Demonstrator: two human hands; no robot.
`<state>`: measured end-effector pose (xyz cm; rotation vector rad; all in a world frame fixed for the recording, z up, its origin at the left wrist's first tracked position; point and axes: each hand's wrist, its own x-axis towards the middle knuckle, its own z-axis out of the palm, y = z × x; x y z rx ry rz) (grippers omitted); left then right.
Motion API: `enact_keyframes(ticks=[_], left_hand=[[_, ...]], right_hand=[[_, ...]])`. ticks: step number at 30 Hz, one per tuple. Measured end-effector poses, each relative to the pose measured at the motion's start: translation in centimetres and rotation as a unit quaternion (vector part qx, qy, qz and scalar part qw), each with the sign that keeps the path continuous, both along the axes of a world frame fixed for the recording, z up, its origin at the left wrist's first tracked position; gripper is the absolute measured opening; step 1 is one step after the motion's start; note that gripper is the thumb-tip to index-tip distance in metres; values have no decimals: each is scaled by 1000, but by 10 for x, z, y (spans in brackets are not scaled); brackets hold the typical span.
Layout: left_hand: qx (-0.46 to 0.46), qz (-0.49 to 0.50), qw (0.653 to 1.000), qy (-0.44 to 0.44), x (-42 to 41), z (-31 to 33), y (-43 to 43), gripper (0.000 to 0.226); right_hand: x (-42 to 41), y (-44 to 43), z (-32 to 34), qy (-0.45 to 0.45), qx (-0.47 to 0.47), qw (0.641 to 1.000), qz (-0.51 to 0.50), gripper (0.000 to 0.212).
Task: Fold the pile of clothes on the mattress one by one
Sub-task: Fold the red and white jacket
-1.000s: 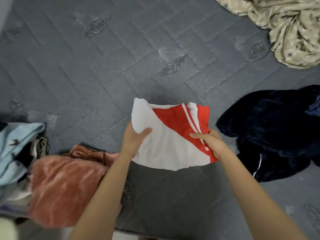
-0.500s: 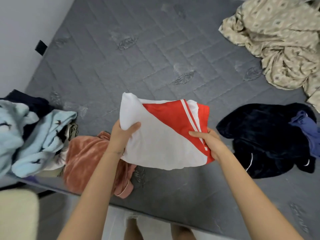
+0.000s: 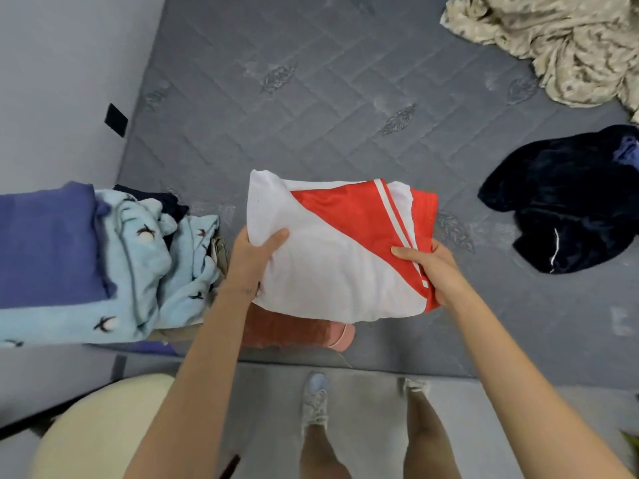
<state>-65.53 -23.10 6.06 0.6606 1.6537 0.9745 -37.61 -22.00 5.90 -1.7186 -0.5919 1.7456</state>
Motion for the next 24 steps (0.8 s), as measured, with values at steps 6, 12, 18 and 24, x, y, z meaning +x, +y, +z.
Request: enact_keyframes(ticks=[6,12,18,24], left_hand=[[-3,-36,999,12,-46,-8,-22,19],[-28,2,999,46,-79,-35,-34,41],[-53,26,993,104,-96,-79,-43,32],[-78,-36,953,292,-100,-127,-48,61]], right_hand=[[-50,-38,-9,-8,1,1000,-25,46],[-74,-51,-30,7,-17,1000,-21,41],[-99,-58,-79,12,-52,999,-11,40],[-113,-60,-130,-10,-66,998,-2,41]])
